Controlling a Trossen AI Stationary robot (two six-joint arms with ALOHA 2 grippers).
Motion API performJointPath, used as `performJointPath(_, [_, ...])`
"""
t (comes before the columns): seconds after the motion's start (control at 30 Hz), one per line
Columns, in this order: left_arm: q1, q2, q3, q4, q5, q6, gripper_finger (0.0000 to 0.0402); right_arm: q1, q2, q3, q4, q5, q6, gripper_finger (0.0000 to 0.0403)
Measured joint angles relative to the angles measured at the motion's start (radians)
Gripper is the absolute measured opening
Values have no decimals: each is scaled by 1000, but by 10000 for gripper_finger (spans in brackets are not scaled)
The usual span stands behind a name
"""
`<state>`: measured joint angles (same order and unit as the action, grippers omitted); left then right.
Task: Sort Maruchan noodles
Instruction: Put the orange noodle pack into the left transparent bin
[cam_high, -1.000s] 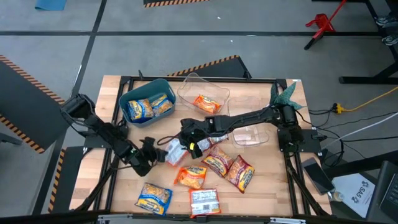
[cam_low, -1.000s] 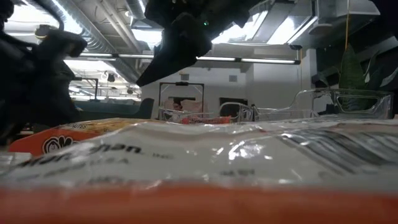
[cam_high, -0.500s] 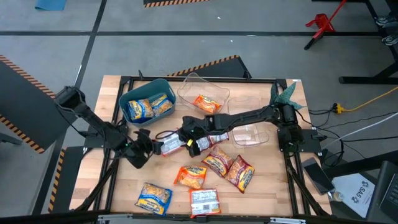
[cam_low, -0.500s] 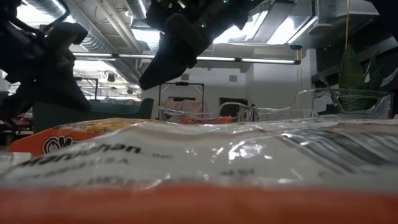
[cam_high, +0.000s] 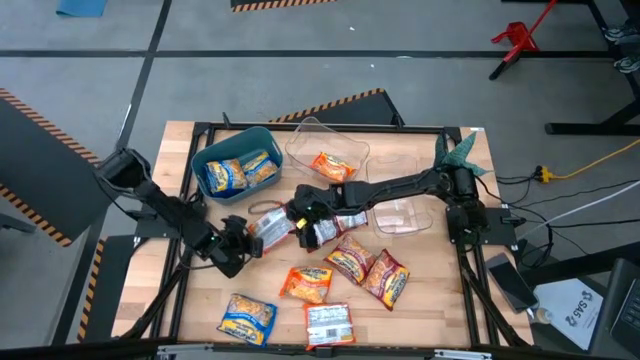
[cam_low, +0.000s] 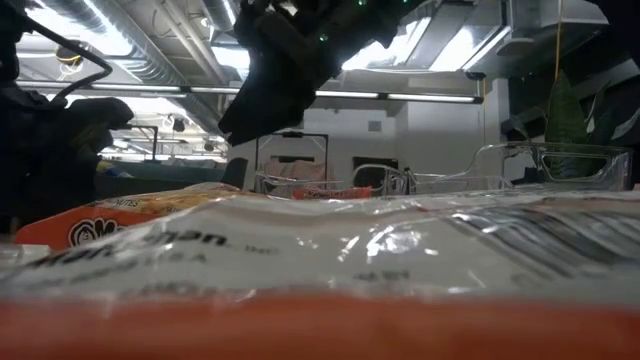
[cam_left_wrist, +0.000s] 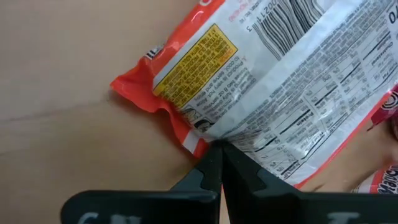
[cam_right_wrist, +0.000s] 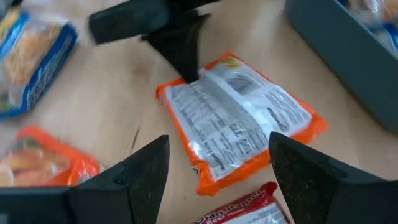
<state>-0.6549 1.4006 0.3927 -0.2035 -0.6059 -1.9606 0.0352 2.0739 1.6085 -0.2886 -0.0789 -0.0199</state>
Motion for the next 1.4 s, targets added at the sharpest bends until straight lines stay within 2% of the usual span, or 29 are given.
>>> performJointPath(0.27, [-2, 15, -1, 1, 11, 0, 0, -77, 7, 1, 7, 42, 383, 257])
performJointPath(0.43, [-2, 16, -2, -1, 22, 0, 0, -101, 74, 2, 92, -39, 524, 257])
performJointPath(0.77, [3, 18, -2, -1, 30, -1, 0, -96, 199, 1, 282, -175, 676, 257])
performJointPath(1.13, [15, 20, -4, 5, 11, 3, 0, -94, 250, 0, 304, -257, 696, 254])
performJointPath(1.27, [30, 21, -5, 14, 3, 7, 0, -94, 250, 1, 319, -269, 673, 217])
performJointPath(1.4, [38, 21, -5, 24, -1, 25, 0, -96, 247, 1, 355, -330, 673, 143])
